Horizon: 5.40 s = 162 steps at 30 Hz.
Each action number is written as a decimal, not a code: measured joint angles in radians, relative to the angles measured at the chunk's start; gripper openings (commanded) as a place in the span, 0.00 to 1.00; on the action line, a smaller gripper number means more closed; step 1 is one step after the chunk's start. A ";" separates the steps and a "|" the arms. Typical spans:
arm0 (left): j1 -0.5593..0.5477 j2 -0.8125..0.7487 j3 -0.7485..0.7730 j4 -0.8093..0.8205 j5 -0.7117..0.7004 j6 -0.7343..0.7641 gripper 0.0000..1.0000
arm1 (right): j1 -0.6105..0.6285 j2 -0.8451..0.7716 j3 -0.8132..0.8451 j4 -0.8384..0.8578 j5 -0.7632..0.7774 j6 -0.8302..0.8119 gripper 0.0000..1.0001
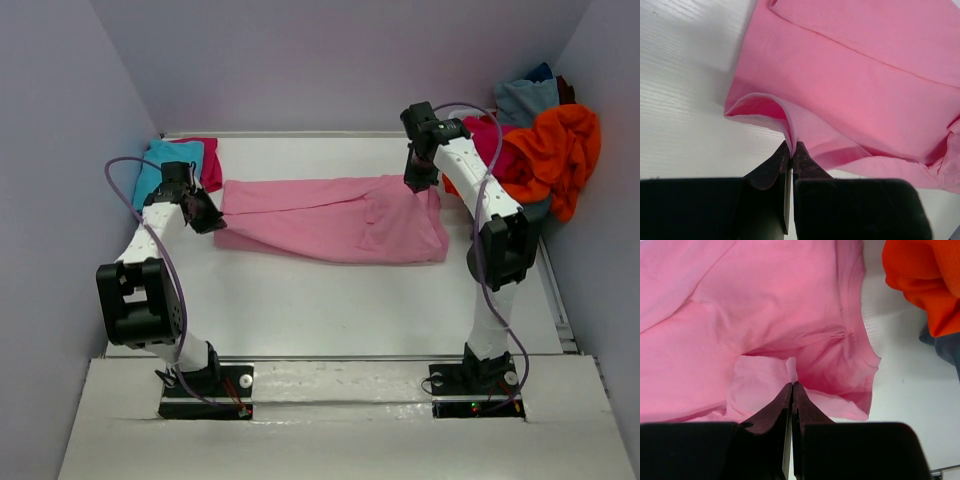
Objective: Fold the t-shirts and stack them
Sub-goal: Fold the rectangle-folded T-shirt at the center of the board.
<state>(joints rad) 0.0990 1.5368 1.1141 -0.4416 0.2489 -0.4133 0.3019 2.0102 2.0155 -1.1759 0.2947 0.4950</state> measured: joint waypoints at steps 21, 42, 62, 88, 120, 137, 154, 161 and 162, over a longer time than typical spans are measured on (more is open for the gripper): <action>-0.001 0.220 0.214 -0.028 -0.022 -0.019 0.06 | -0.070 0.135 0.314 -0.069 0.031 0.006 0.07; -0.001 0.420 0.408 -0.055 -0.021 -0.041 0.06 | -0.117 0.238 0.430 -0.073 0.023 0.014 0.07; -0.012 0.492 0.457 -0.065 -0.034 -0.042 0.06 | -0.140 0.294 0.437 -0.018 0.009 -0.001 0.07; -0.037 0.483 0.457 -0.073 -0.106 -0.043 0.74 | -0.140 0.302 0.369 0.040 -0.003 -0.010 0.07; -0.171 0.321 0.481 -0.103 -0.066 0.013 0.78 | -0.140 0.292 0.293 0.074 -0.044 -0.020 0.07; -0.278 0.433 0.482 -0.150 -0.026 0.047 0.77 | -0.144 0.391 0.394 0.074 -0.042 -0.021 0.07; -0.404 0.544 0.589 -0.176 0.064 0.065 0.77 | -0.110 0.224 0.062 0.093 -0.162 -0.039 0.07; -0.401 0.544 0.590 -0.185 0.065 0.069 0.77 | -0.097 0.151 -0.054 0.087 -0.180 -0.040 0.07; -0.400 0.544 0.590 -0.187 0.064 0.069 0.77 | -0.097 0.145 -0.070 0.087 -0.180 -0.040 0.07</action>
<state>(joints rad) -0.3008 2.0808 1.7042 -0.6285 0.3134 -0.3443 0.2050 2.1551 1.9453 -1.0893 0.1143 0.4553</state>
